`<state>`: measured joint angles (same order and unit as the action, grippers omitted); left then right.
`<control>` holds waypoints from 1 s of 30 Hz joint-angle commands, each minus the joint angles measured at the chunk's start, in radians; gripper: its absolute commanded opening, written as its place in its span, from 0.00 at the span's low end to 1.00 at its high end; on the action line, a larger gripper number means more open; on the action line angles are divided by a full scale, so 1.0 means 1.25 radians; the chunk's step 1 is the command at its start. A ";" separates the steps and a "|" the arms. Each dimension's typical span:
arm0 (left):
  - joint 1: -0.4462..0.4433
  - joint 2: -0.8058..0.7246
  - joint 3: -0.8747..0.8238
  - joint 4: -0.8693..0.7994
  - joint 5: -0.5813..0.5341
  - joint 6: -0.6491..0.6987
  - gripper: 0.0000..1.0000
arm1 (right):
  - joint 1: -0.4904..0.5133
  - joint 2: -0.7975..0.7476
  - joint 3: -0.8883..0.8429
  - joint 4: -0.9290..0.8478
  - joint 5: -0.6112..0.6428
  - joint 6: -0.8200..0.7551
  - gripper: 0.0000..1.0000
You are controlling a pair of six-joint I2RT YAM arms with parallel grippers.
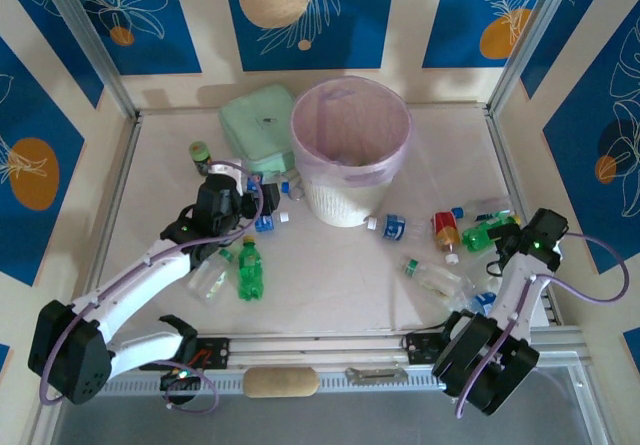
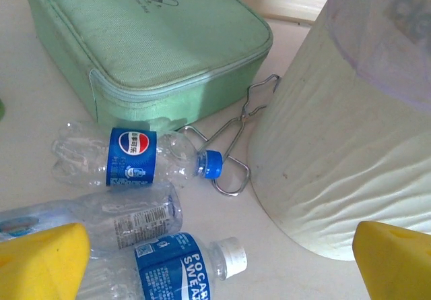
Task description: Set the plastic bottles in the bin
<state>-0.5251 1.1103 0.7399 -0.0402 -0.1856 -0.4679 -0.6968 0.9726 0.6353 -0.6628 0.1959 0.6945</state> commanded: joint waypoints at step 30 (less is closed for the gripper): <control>0.030 -0.017 -0.019 0.001 0.015 -0.042 1.00 | 0.065 0.313 -0.007 0.187 0.004 0.026 0.96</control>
<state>-0.5030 1.0943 0.7261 -0.0380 -0.1833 -0.5011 -0.6300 1.3327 0.6163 -0.4480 0.1974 0.6998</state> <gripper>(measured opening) 0.997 0.962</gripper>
